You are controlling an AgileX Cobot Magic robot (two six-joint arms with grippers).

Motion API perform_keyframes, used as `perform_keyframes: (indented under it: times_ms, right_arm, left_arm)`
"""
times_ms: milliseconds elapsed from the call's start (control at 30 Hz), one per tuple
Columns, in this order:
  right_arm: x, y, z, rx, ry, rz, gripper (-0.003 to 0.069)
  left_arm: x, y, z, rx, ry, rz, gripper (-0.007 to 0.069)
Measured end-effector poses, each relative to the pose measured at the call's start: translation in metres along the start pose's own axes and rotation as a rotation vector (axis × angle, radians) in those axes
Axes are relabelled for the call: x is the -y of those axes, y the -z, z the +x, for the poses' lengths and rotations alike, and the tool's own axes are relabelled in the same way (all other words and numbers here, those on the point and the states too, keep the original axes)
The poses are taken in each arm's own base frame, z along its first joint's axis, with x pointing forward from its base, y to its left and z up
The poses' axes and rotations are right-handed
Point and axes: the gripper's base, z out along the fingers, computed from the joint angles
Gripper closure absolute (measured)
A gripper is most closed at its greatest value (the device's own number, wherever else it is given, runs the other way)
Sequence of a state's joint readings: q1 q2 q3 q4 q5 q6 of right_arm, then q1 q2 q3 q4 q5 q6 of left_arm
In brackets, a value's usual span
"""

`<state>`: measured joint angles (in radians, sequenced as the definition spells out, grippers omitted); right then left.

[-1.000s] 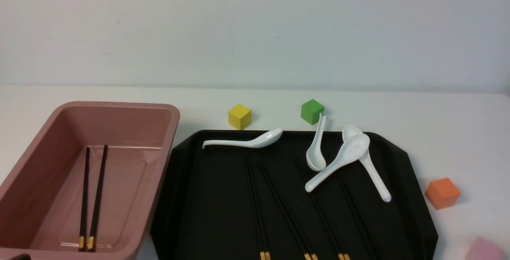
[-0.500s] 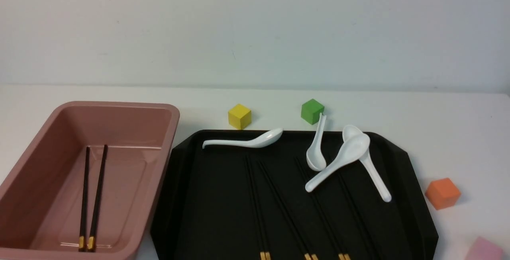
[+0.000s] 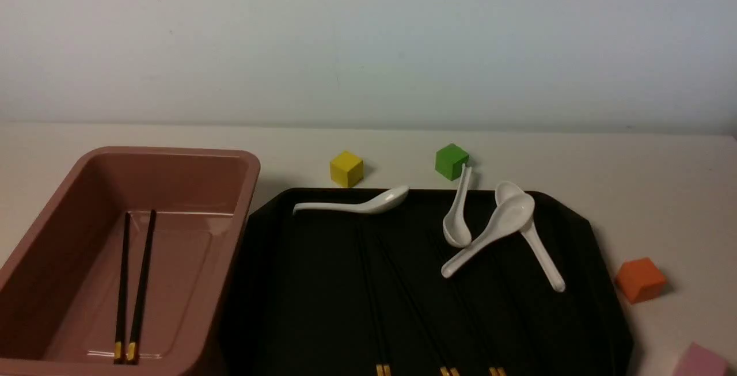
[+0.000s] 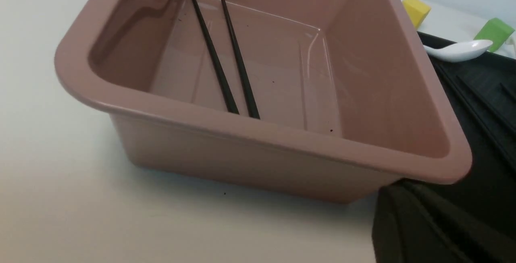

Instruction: On white tablecloth take chopsticks from black tray and put them in box.

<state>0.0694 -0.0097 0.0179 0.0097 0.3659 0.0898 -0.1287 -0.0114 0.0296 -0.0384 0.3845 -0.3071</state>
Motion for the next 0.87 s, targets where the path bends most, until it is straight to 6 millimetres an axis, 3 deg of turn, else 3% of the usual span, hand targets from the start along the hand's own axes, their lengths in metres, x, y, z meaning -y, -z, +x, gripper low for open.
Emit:
perform_keyframes:
  times_ms: [867]
  right_arm:
    - [0.0, 0.0, 0.0, 0.0, 0.0, 0.0, 0.0419]
  left_arm:
    - [0.0, 0.0, 0.0, 0.0, 0.0, 0.0, 0.0613]
